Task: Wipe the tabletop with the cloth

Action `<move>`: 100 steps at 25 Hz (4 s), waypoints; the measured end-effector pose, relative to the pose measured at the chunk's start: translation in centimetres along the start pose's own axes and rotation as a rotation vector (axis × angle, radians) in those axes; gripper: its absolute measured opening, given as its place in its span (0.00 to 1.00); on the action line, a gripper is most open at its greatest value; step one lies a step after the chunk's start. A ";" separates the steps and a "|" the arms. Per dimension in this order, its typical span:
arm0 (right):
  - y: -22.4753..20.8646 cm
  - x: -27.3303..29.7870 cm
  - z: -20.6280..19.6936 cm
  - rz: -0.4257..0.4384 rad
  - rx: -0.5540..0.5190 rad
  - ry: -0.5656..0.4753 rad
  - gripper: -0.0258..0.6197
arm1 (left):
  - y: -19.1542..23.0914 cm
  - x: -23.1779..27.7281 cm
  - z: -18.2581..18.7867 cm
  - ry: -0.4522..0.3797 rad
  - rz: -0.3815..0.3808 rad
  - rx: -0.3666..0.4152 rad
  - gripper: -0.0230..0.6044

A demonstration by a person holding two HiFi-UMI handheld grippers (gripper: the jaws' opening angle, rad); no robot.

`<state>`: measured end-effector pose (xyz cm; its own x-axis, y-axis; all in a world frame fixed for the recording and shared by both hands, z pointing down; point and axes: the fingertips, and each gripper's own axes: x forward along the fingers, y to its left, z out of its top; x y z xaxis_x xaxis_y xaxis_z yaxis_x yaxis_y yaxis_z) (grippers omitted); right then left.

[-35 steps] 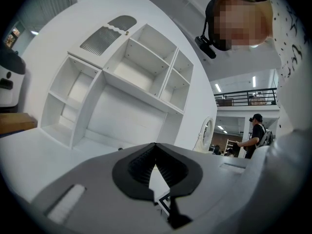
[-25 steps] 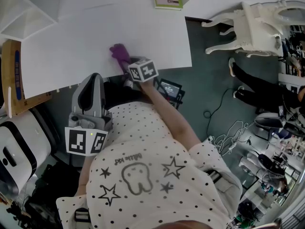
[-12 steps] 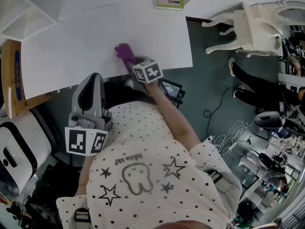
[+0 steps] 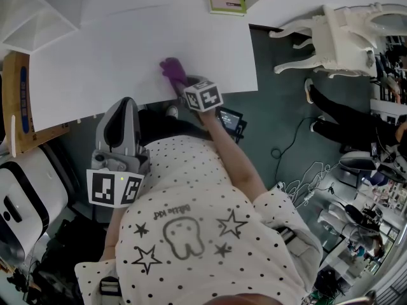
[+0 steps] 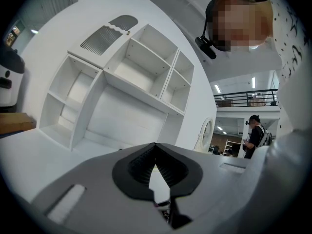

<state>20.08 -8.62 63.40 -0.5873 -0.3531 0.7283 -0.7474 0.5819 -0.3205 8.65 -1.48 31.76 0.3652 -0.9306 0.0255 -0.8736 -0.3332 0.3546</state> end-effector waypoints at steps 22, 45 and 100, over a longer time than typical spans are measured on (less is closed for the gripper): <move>-2.6 -1.6 -0.6 -0.032 0.015 -0.017 0.14 | -0.8 1.1 -0.3 -0.004 -0.027 -0.011 0.03; -4.6 -2.7 -1.0 -0.031 0.030 -0.036 0.14 | -1.8 2.4 -0.3 0.005 -0.055 -0.003 0.03; -10.4 -6.1 -1.8 -0.079 0.098 -0.058 0.14 | -1.8 2.5 0.0 0.008 -0.050 0.014 0.03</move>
<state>32.01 -11.22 63.42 -0.5403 -0.4388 0.7180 -0.8172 0.4772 -0.3232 11.13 -3.24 31.20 0.4115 -0.9113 0.0158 -0.8586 -0.3817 0.3422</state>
